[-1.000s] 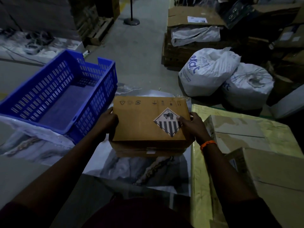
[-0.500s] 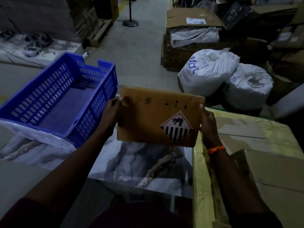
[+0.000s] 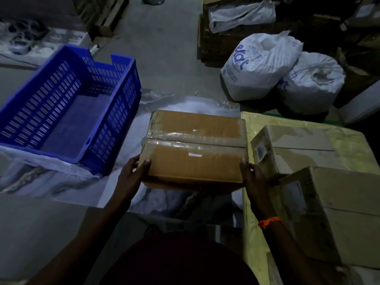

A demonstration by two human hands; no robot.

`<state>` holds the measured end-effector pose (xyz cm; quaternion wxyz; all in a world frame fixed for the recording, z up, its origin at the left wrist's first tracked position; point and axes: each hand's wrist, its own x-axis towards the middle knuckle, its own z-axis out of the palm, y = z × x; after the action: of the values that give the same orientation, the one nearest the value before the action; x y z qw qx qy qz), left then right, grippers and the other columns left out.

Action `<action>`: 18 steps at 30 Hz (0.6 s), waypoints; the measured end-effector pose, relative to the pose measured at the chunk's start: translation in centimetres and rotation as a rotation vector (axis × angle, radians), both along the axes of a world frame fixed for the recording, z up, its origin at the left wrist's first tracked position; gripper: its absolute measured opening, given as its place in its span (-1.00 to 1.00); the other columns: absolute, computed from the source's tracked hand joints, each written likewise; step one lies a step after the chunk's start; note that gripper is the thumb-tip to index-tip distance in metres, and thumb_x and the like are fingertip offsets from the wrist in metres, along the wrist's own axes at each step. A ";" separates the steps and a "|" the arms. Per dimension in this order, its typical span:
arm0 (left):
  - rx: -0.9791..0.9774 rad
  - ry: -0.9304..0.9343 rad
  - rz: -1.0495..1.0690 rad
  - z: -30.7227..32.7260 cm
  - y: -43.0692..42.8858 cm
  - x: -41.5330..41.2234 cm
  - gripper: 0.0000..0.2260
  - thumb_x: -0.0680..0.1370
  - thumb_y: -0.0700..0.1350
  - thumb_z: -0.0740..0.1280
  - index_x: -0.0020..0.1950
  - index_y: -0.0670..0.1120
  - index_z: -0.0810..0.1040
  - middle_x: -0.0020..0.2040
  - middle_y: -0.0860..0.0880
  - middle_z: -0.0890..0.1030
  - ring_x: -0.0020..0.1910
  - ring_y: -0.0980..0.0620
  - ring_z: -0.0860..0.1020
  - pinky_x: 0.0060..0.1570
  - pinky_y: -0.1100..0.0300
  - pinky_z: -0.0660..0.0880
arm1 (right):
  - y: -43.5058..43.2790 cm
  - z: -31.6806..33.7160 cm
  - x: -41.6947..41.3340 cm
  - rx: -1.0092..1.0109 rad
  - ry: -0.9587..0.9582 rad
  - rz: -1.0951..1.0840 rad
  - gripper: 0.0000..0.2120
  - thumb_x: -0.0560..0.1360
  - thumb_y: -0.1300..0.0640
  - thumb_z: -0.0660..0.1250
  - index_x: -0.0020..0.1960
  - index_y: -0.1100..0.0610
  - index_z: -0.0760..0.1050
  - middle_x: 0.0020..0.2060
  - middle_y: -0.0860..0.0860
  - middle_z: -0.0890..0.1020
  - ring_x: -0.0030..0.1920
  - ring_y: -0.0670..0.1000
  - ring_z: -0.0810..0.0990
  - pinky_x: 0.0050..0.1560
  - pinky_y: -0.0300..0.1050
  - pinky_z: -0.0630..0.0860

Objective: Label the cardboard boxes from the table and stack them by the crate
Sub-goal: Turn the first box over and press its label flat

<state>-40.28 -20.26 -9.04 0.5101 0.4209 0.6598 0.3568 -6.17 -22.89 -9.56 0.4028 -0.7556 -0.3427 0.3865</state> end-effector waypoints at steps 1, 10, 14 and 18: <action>0.006 0.030 -0.012 -0.7 -0.3 -0.4 -0.43 0.54 0.33 0.31 0.45 0.06 0.47 0.31 -0.03 0.53 0.26 0.00 0.53 0.20 0.03 0.53 | -0.3 -0.6 -0.1 -0.023 -0.005 -0.001 -0.51 0.46 -0.47 0.23 0.09 -0.11 0.56 0.05 -0.16 0.63 0.10 -0.16 0.57 0.04 -0.08 0.51; 0.004 0.011 -0.002 0.3 2.9 -0.1 -0.47 0.59 0.09 0.38 0.52 0.01 0.37 0.34 0.04 0.46 0.24 0.02 0.48 0.07 0.13 0.48 | 3.7 -0.8 1.3 -0.024 -0.099 0.049 -0.48 0.55 -0.28 0.39 0.31 0.09 0.55 0.14 0.00 0.64 0.14 0.01 0.61 0.12 0.02 0.59; 0.054 -0.052 -0.037 1.2 6.5 1.1 -0.58 0.59 0.05 0.42 0.43 0.12 0.45 0.27 0.13 0.54 0.22 0.06 0.55 0.13 0.17 0.53 | 6.8 -0.2 0.8 0.001 -0.068 0.088 -0.44 0.52 -0.32 0.38 0.34 0.04 0.55 0.15 0.00 0.68 0.13 0.03 0.66 0.13 0.08 0.63; 0.059 0.050 -0.144 1.1 8.7 1.5 -0.73 0.49 0.11 0.45 0.13 0.33 0.50 0.09 0.17 0.62 0.17 0.00 0.61 0.21 -0.05 0.54 | 8.9 0.8 0.5 -0.005 -0.032 0.123 -0.69 0.56 -0.17 0.42 0.17 0.01 0.59 0.01 -0.05 0.71 0.02 0.01 0.68 0.14 0.09 0.63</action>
<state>-38.79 -11.51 -7.99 0.5054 0.4907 0.6296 0.3278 -5.62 -14.03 -8.77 0.3709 -0.7403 -0.3939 0.3991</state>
